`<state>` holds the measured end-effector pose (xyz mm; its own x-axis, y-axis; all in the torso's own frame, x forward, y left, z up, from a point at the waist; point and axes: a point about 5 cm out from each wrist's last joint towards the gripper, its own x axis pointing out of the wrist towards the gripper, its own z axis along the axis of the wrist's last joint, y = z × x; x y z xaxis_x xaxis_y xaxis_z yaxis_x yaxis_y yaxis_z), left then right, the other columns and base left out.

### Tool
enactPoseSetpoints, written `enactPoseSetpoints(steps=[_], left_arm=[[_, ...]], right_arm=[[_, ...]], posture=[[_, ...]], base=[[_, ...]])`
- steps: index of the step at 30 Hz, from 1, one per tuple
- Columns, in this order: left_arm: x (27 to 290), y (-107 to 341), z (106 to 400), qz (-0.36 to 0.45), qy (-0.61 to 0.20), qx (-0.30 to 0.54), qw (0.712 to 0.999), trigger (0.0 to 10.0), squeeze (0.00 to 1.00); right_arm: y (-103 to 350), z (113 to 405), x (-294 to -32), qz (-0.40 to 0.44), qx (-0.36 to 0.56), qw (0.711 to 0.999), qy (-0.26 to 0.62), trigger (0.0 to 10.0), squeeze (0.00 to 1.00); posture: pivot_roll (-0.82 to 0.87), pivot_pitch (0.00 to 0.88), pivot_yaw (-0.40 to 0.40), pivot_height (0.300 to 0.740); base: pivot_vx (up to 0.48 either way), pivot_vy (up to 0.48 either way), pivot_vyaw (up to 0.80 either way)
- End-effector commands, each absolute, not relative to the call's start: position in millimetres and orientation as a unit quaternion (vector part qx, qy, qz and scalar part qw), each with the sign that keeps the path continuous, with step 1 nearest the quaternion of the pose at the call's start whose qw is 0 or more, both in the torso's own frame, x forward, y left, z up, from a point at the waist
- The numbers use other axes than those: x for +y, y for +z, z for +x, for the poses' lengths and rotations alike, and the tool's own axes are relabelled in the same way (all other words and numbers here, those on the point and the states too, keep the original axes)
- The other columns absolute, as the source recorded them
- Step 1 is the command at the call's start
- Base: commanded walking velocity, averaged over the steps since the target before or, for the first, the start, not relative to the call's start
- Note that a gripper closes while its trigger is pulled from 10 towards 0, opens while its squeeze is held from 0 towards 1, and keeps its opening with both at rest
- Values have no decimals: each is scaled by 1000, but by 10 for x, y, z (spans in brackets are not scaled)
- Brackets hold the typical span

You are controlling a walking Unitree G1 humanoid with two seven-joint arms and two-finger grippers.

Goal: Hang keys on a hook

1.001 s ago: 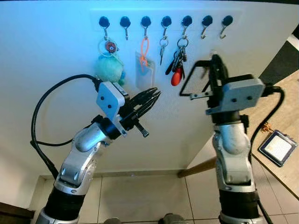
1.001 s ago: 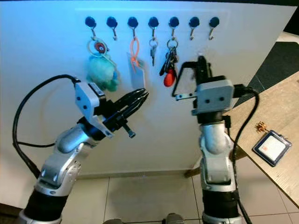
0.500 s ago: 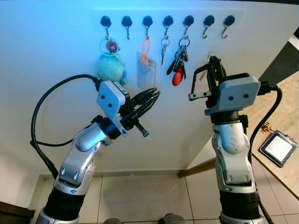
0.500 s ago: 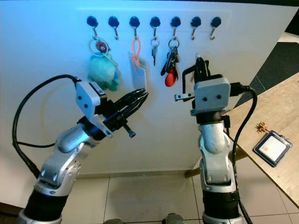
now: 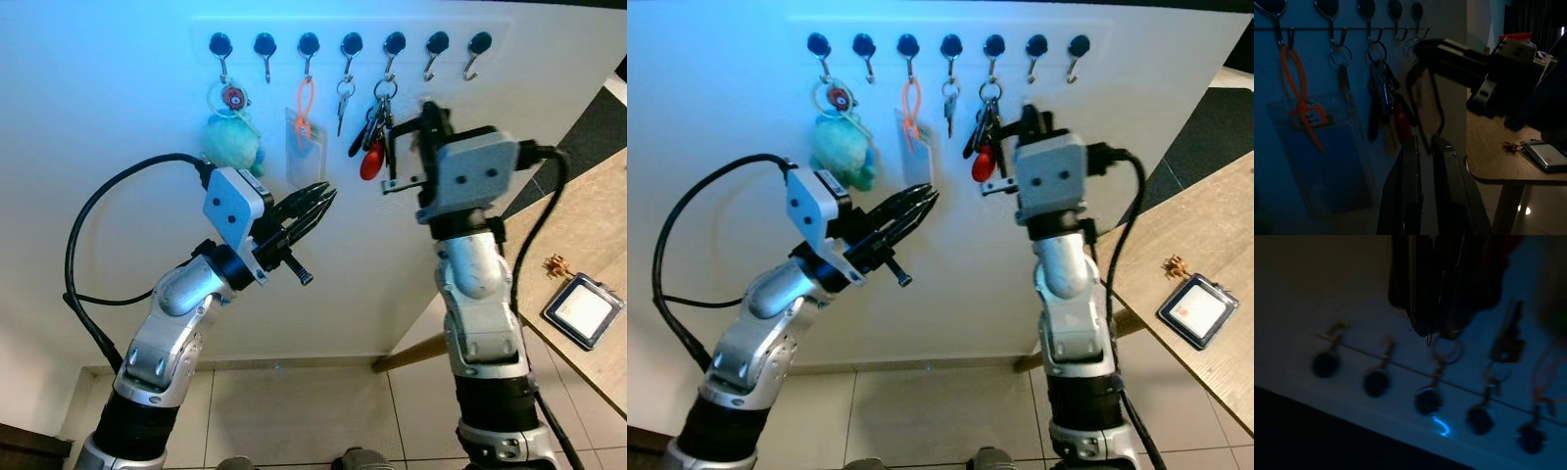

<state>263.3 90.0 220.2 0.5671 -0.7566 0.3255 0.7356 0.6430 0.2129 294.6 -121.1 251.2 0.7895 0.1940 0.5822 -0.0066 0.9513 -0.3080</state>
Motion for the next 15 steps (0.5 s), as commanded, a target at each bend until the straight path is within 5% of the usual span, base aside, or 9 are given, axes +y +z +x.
enactPoseSetpoints(steps=[1,15], left_arm=[[873,2213,2605,31,-428,-199,881,10000,0],[851,2222,2592,33,-434,-197,878,10000,0]], right_arm=[[2444,2959,-1201,-143,-303,940,62,10000,0],[2390,2924,-1054,-143,-294,938,116,10000,0]], posture=[[15,97,-40,740],[21,122,-42,740]], base=[[0,0,0],[0,0,0]])
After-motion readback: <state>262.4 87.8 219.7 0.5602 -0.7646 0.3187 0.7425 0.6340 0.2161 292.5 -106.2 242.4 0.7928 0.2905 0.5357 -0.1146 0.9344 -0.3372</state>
